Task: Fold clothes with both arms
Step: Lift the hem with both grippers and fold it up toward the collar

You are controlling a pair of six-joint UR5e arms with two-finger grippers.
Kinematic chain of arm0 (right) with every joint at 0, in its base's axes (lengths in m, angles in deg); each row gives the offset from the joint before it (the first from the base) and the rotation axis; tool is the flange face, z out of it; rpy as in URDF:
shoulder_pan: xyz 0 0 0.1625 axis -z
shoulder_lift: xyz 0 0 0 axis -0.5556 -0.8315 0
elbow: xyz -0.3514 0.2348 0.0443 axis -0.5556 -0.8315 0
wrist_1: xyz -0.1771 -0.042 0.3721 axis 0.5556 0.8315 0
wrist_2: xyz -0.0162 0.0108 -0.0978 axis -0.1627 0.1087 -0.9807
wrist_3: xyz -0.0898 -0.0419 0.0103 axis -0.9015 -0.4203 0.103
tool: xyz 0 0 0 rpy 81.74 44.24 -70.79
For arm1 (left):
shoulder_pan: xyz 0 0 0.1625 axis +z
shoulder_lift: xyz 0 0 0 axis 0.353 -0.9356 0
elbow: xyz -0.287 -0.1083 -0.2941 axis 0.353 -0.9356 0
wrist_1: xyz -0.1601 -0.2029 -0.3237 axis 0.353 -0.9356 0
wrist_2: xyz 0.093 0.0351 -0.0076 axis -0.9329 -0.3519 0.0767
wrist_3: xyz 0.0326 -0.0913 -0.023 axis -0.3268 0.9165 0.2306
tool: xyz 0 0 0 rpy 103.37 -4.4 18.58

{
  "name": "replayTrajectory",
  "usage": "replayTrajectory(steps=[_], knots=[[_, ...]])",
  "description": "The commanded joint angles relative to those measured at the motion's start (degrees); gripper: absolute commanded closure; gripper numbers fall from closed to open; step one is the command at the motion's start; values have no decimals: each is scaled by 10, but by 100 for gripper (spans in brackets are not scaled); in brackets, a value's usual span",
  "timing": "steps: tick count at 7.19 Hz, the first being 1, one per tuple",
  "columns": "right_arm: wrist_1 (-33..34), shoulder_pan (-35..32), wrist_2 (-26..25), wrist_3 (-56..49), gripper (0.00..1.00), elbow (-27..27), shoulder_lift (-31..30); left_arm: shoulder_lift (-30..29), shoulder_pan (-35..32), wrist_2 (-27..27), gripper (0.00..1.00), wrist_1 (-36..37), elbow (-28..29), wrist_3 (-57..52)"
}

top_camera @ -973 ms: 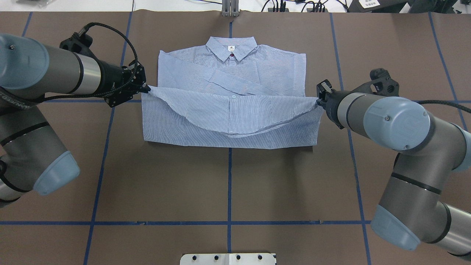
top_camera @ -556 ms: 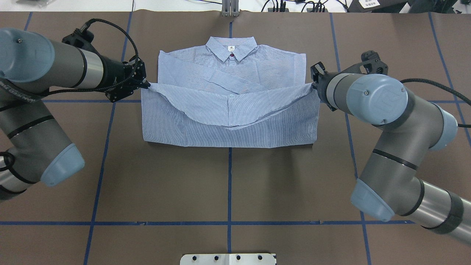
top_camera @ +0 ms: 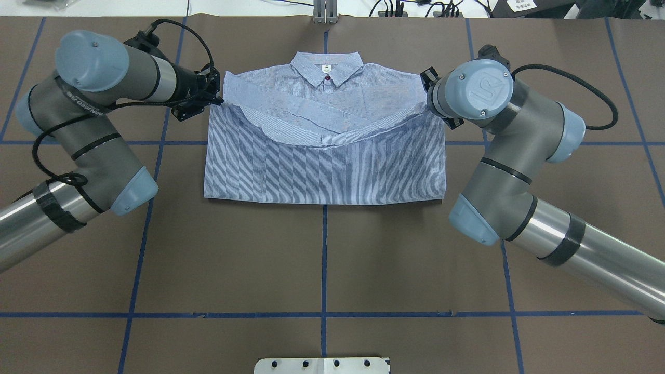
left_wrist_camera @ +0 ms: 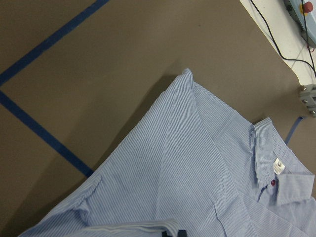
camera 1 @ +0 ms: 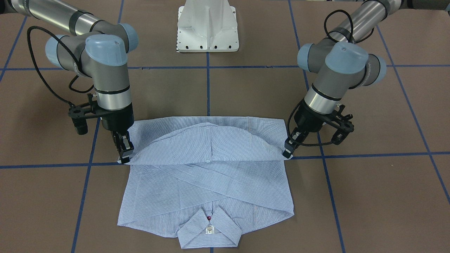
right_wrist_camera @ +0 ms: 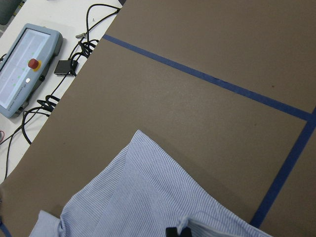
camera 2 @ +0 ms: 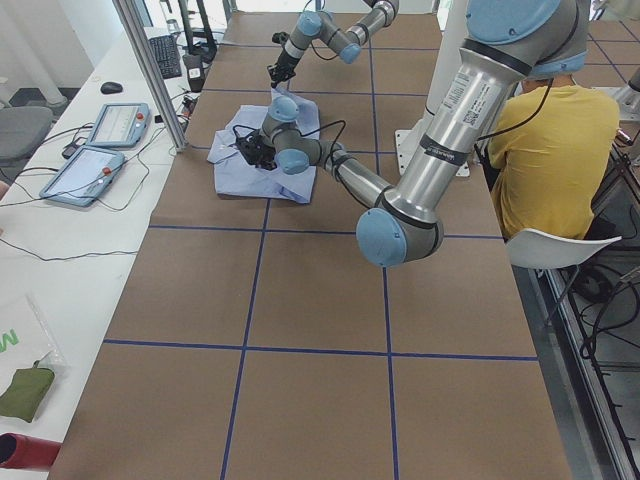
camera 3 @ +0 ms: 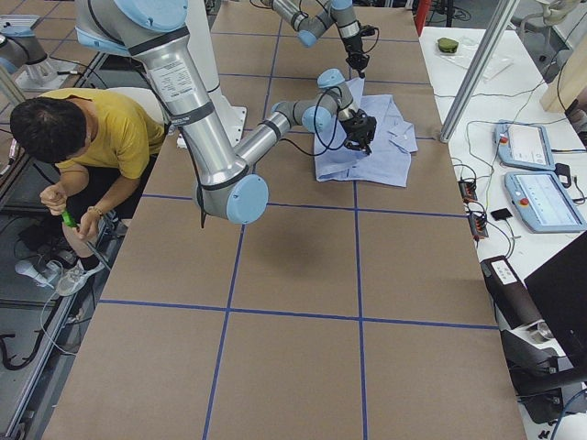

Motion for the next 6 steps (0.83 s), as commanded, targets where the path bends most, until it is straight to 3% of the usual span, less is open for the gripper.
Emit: replayTrajectory(steps=[1, 3, 5, 6], knots=[[-31, -7, 15, -11, 100, -81, 35, -65, -4, -30, 100, -33, 112, -15], [-82, -13, 22, -48, 100, -148, 47, -76, -4, -48, 100, -102, 185, -34], [-115, -23, 48, -74, 100, -182, 52, -84, -4, -63, 97, -103, 205, -44], [-127, -23, 50, -74, 100, -206, 65, -103, -4, -63, 71, -103, 228, -44]])
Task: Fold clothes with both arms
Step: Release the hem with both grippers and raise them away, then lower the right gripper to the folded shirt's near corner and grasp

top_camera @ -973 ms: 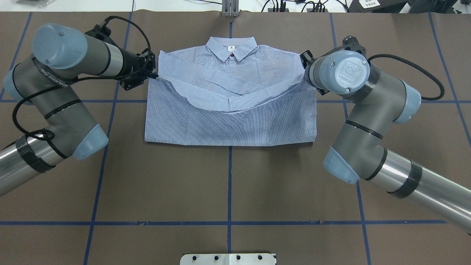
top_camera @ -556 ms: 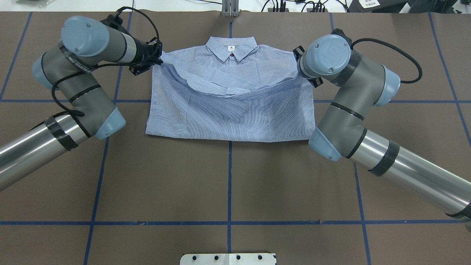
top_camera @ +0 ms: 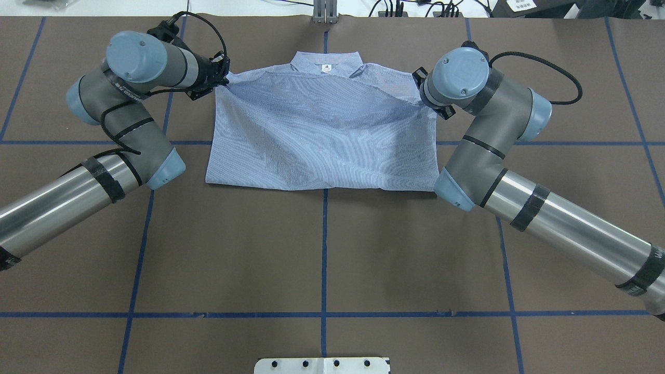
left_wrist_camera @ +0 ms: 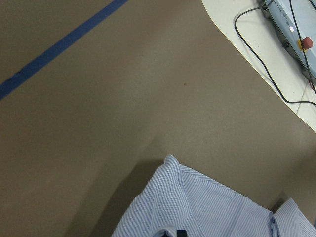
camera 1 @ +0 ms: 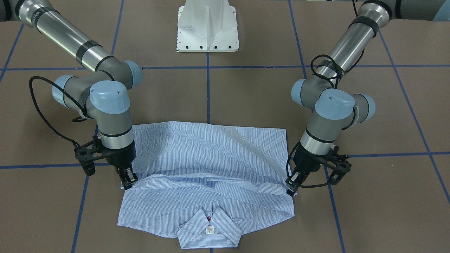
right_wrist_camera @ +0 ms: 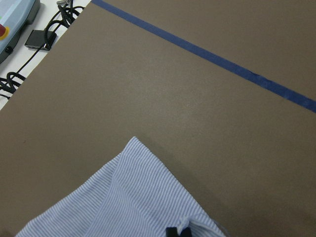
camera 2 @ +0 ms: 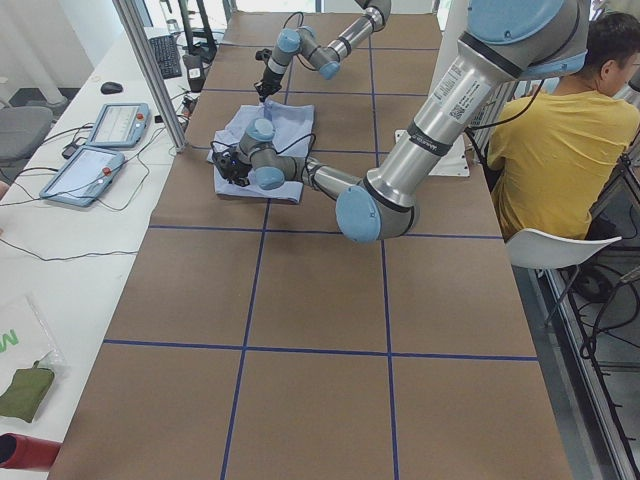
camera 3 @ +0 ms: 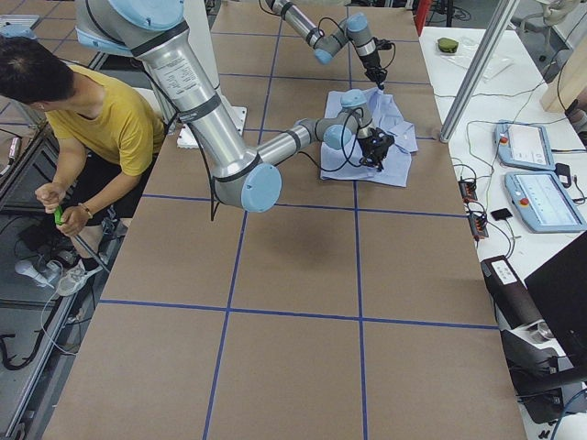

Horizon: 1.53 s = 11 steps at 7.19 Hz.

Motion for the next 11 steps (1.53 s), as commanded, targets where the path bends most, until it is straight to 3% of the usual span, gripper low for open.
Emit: replayTrajectory(steps=[1, 2, 3, 4, 5, 6, 8, 10, 11], knots=[[-19, -7, 8, -5, 82, -45, 28, -26, 0, -17, 44, -1, 37, -2], [-18, -19, 32, -16, 38, -64, 43, -29, 0, -27, 33, -2, 45, -18], [-19, -37, 46, -57, 0, -71, 48, -29, -3, -27, 17, -1, 51, -38], [-19, -65, 84, -68, 0, -72, 49, -29, -9, -27, 16, -1, 50, -46], [-19, -71, 92, -69, 0, -72, 53, -29, -11, -27, 8, -1, 48, -46], [-21, -77, 106, -69, 0, -71, 55, -26, -27, -22, 8, -2, 32, -48], [-43, -75, 108, -64, 0, -65, 49, 18, -29, -14, 9, 0, -46, -49], [-90, -57, 105, -64, 0, -65, 27, 60, -30, 30, 9, 4, -108, -50], [-98, -45, 101, -60, 0, -29, 3, 85, -31, 31, 9, 7, -148, -50]])
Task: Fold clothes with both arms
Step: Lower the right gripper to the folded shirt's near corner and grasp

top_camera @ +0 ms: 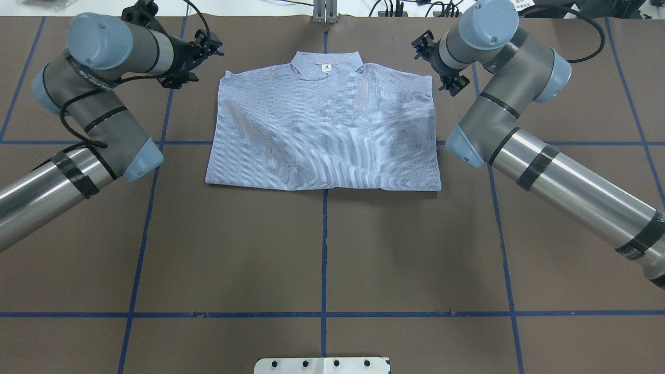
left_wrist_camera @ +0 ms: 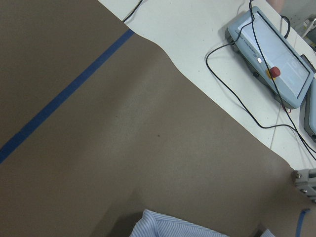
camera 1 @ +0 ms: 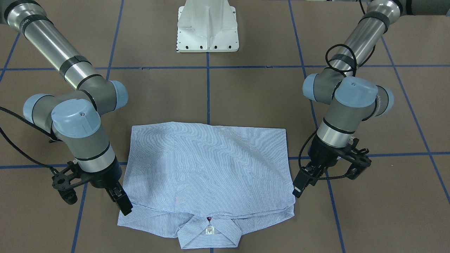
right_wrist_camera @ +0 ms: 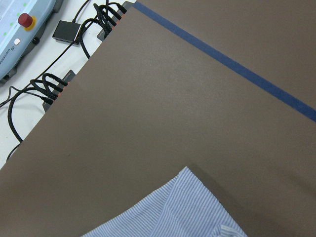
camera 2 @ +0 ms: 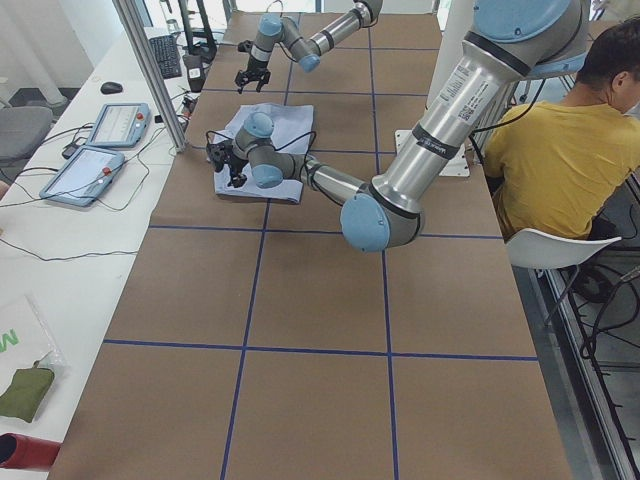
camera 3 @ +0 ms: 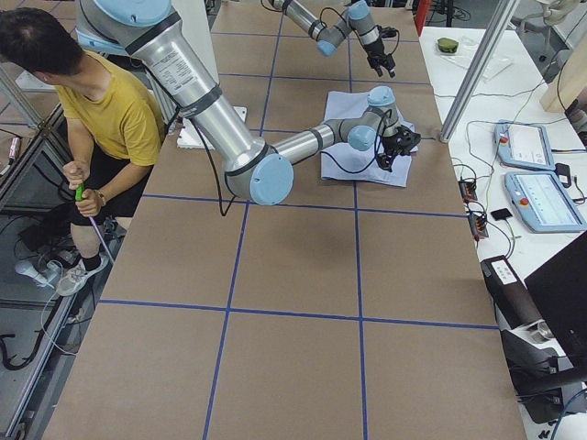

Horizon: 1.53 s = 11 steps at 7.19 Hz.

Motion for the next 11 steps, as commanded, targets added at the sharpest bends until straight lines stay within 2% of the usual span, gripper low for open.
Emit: replayTrajectory(steps=[1, 2, 3, 4, 6, 7, 9, 10, 11], knots=[[-13, 35, -4, 5, 0, 117, -89, 45, -1, 8, 10, 3, -66, 0], [-10, 66, -9, 20, 0, 191, -149, 47, -1, 6, 9, 4, -75, 0], [-10, 105, -45, 48, 0, 247, -194, 48, -2, 6, 9, 4, -76, 0], [-11, 147, -87, 61, 0, 273, -229, 48, -1, 6, 9, 4, -75, 0], [-16, 169, -98, 64, 0, 304, -277, 47, -1, 5, 9, 5, -75, 0], [-17, 180, -102, 70, 2, 302, -275, 47, -1, 5, 9, 5, -75, 0], [-17, 186, -102, 98, 18, 297, -268, 47, -1, 4, 9, 9, -75, 1], [-17, 187, -103, 104, 19, 290, -259, 48, -2, 4, 9, 9, -75, 1], [-17, 187, -103, 106, 40, 291, -259, 48, -2, 4, 9, 9, -75, 1]])
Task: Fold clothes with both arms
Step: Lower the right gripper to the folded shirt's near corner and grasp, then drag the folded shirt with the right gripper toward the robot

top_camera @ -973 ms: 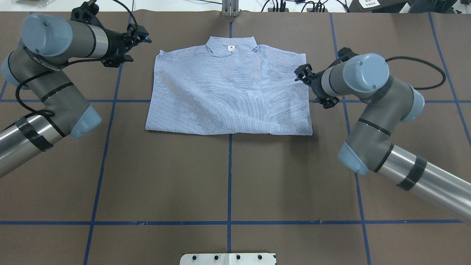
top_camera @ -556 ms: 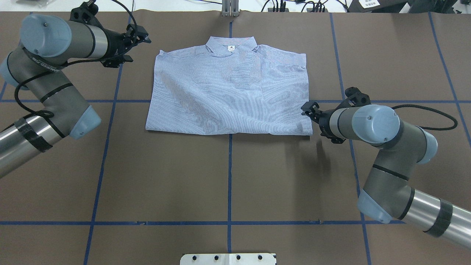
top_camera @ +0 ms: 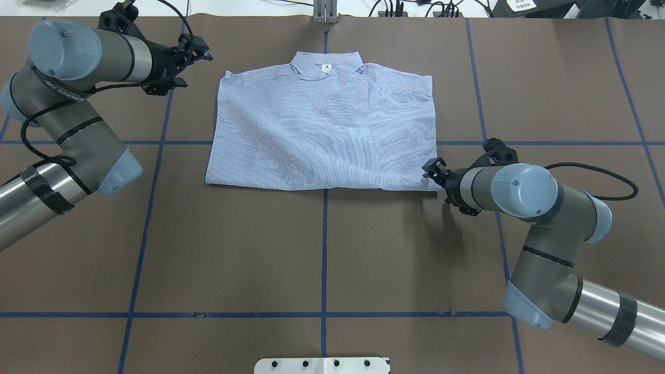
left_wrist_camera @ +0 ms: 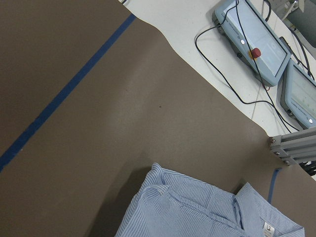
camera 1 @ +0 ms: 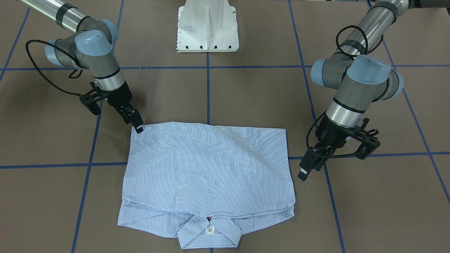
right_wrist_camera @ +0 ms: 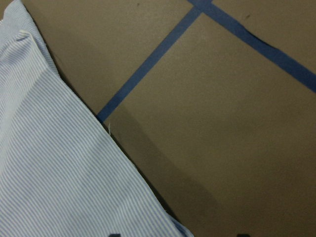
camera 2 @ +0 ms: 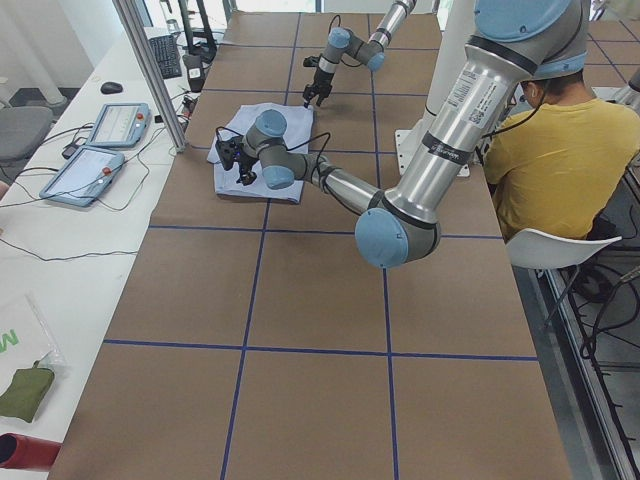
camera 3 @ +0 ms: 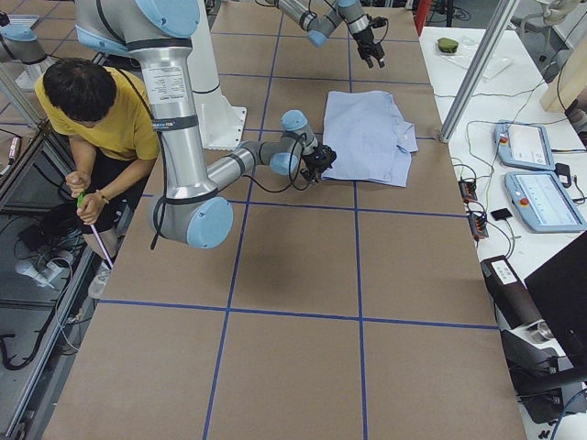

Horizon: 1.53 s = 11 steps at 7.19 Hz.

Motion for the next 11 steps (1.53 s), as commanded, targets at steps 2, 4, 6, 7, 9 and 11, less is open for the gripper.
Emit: replayTrajectory(steps=[2, 4, 6, 7, 9, 11], knots=[[0, 1, 0, 16, 100, -3, 3, 0, -1, -1, 9, 1, 0, 0], [0, 0, 1, 15, 100, 3, 3, 0, -2, -1, 9, 1, 0, 0], [7, -5, 3, 16, 100, 49, -14, 1, -2, 0, 9, 1, -5, 0], [32, -2, 10, 23, 100, 128, -63, 5, -3, 2, 9, 5, -24, 2], [138, 43, 108, 25, 100, 273, -115, 21, 3, 4, 9, 32, -75, 6], [153, 155, 197, 25, 100, 362, -193, 48, 9, 39, 9, 35, -119, 8]])
